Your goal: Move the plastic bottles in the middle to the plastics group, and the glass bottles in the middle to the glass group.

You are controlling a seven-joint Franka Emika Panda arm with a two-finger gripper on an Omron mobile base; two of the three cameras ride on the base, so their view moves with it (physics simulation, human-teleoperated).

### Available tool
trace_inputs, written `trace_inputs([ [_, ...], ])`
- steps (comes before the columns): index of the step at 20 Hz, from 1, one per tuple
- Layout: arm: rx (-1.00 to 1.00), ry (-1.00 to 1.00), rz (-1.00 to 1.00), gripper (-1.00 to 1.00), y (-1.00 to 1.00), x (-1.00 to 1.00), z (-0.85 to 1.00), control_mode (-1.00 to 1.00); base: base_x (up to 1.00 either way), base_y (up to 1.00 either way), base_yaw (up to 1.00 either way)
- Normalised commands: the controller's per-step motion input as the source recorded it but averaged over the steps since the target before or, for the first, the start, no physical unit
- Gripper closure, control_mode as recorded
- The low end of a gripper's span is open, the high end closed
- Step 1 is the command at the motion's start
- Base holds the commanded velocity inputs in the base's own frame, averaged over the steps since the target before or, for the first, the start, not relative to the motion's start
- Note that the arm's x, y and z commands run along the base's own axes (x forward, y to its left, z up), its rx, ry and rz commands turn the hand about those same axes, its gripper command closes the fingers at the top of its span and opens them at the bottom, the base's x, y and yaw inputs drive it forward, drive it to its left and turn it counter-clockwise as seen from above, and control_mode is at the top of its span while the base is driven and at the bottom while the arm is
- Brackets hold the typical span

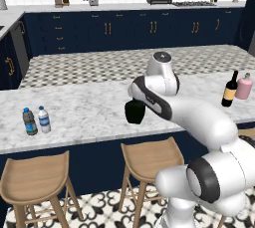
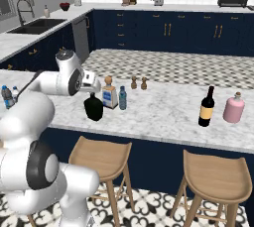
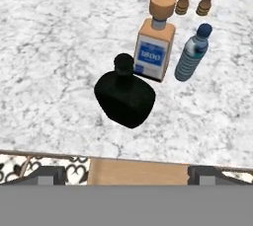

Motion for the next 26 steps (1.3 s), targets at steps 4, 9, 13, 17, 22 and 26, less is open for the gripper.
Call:
trace_inputs([
  [4, 0.00, 0.00, 0.00, -1.00, 0.00, 0.74, -0.20, -1.00, 0.00, 0.00, 0.00],
  [9, 0.00, 0.00, 0.00, -1.00, 0.03, 0.28, -0.27, -1.00, 0.00, 0.00, 0.00],
  [13, 0.00, 0.00, 0.01, -1.00, 0.01, 0.09, -0.26, -1.00, 0.00, 0.00, 0.00],
  [17, 0.00, 0.00, 0.04, -1.00, 0.01, 0.28, -0.21, -1.00, 0.00, 0.00, 0.00],
  [22, 0.00, 0.02, 0.11, -1.00, 0.07, 0.31, -0.05, -1.00, 0.00, 0.00, 0.00],
  [26, 0.00, 0.04, 0.05, -1.00, 0.01, 0.19, -0.04, -1.00, 0.00, 0.00, 0.00],
])
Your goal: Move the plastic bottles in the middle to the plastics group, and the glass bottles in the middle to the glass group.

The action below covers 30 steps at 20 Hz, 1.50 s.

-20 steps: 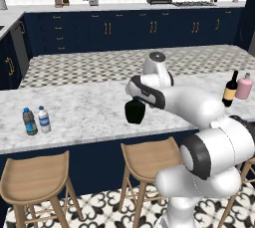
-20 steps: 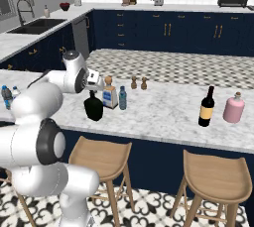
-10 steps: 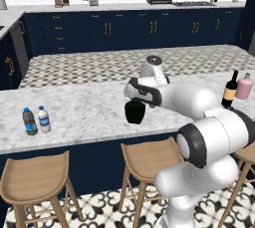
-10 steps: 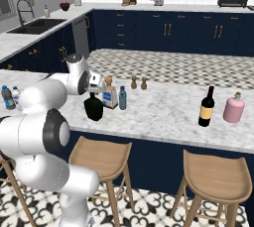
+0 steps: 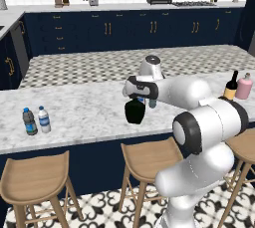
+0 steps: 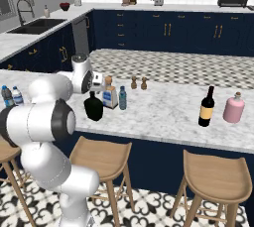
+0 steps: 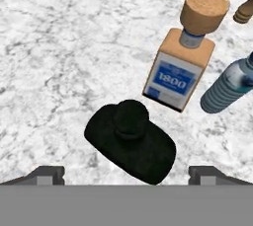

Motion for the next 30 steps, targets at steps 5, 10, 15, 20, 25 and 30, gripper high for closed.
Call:
trace_inputs([
  [5, 0.00, 0.00, 0.00, -1.00, 0.00, 0.23, -0.27, -1.00, 0.00, 0.00, 0.00],
  [10, 0.00, 0.01, 0.00, -1.00, 0.02, 0.16, -0.17, -1.00, 0.00, 0.00, 0.00],
  [15, 0.00, 0.00, 0.00, -1.00, 0.00, 0.04, -0.18, -1.00, 0.00, 0.00, 0.00],
  [20, 0.00, 0.00, 0.00, -1.00, 0.05, 0.24, -0.04, -1.00, 0.00, 0.00, 0.00],
  [25, 0.00, 0.00, 0.00, -1.00, 0.09, 0.03, 0.00, -1.00, 0.00, 0.00, 0.00],
  [30, 0.00, 0.00, 0.00, -1.00, 0.01, 0.00, 0.00, -1.00, 0.00, 0.00, 0.00],
])
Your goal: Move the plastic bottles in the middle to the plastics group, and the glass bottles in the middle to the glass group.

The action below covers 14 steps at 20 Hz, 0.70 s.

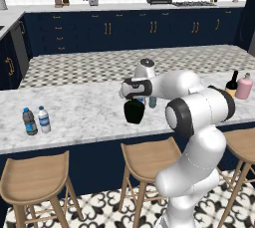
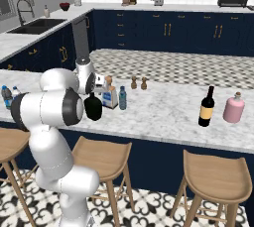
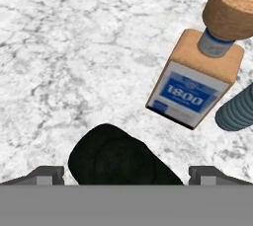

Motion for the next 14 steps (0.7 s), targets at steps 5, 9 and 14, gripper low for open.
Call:
trace_inputs([
  [5, 0.00, 0.00, 0.00, 1.00, 0.01, 0.00, 0.00, -1.00, 0.00, 0.00, 0.00],
  [9, 0.00, 0.00, 0.02, 1.00, 0.00, 0.00, 0.00, -1.00, 0.00, 0.00, 0.00],
  [14, 0.00, -0.01, 0.02, 1.00, 0.00, -0.63, 0.25, -1.00, 0.00, 0.00, 0.00],
])
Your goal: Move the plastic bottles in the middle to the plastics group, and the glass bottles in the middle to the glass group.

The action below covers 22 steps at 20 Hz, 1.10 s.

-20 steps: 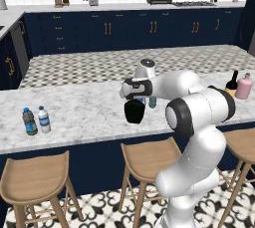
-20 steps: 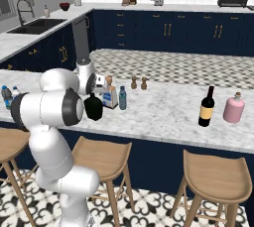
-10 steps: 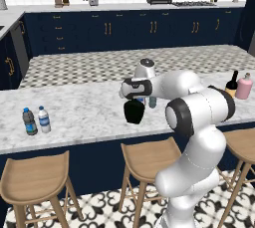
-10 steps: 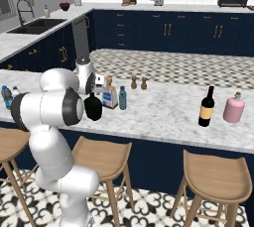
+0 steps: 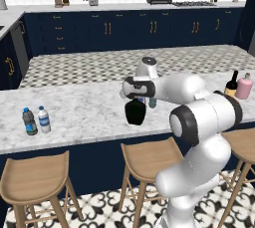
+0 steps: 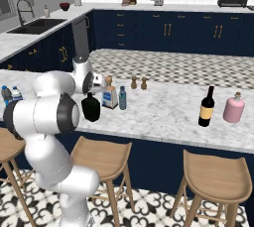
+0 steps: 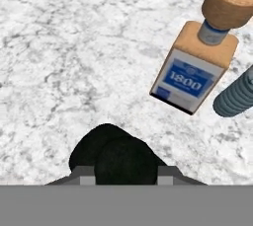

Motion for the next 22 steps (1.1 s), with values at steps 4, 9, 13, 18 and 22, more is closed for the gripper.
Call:
trace_inputs([
  [4, 0.00, 0.00, 0.00, 1.00, -0.12, -0.87, 0.46, -1.00, 0.00, 0.00, 0.00],
  [9, 0.00, -0.07, 0.00, 1.00, -0.69, -0.61, 0.33, -1.00, 0.00, 0.00, 0.00],
  [13, 0.00, -0.09, 0.00, 1.00, -1.00, -0.30, 0.20, -1.00, 0.00, 0.00, 0.00],
  [18, 0.00, -0.05, 0.00, 1.00, -1.00, -0.04, 0.16, -1.00, 0.00, 0.00, 0.00],
  [22, 0.00, -0.04, 0.00, 1.00, -1.00, 0.00, 0.20, -1.00, 0.00, 0.00, 0.00],
])
